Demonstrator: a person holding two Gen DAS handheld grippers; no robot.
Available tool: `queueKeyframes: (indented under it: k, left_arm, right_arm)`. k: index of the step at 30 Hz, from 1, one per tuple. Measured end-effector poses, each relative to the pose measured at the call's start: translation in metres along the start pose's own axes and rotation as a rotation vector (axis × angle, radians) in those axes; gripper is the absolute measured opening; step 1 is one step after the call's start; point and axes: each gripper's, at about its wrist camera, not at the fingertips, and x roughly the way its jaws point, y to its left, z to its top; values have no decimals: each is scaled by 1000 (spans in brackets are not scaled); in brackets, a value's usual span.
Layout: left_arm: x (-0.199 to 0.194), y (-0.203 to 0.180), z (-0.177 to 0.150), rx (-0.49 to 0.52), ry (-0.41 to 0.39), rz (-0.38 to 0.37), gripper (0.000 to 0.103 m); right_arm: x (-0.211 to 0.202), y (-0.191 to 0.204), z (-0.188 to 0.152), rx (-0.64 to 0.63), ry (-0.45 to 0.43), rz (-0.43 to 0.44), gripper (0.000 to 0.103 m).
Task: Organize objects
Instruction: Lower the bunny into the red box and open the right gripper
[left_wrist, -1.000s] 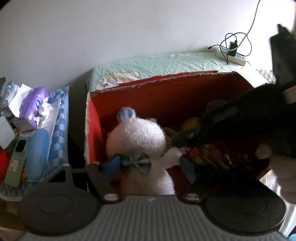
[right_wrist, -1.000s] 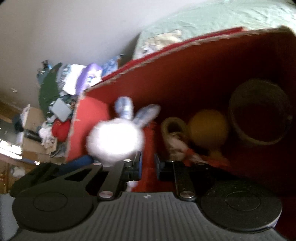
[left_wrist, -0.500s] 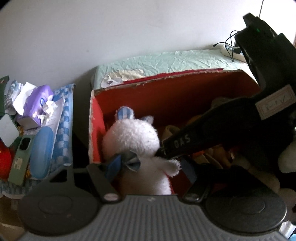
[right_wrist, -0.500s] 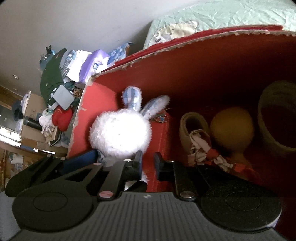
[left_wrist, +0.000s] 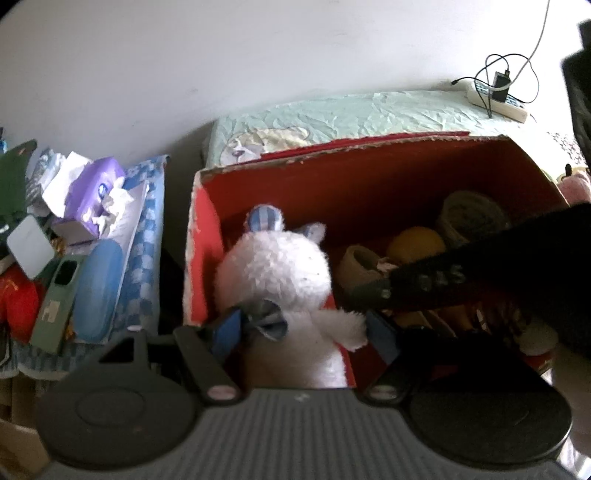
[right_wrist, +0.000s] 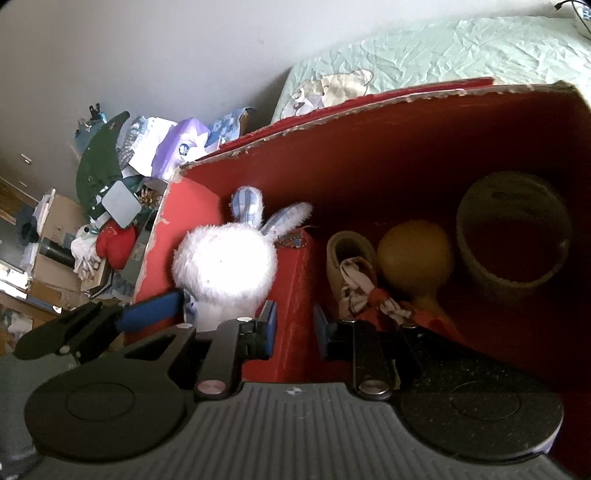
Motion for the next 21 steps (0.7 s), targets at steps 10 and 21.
queueKeyframes:
  k: [10, 21]
  left_arm:
    - [-2, -7, -2, -16, 32, 60, 78]
    - [-12, -16, 2, -30, 36, 112, 78]
  right_arm:
    - [-27, -11, -15, 2, -49, -3, 26]
    - [-57, -21, -24, 8, -123, 17, 26]
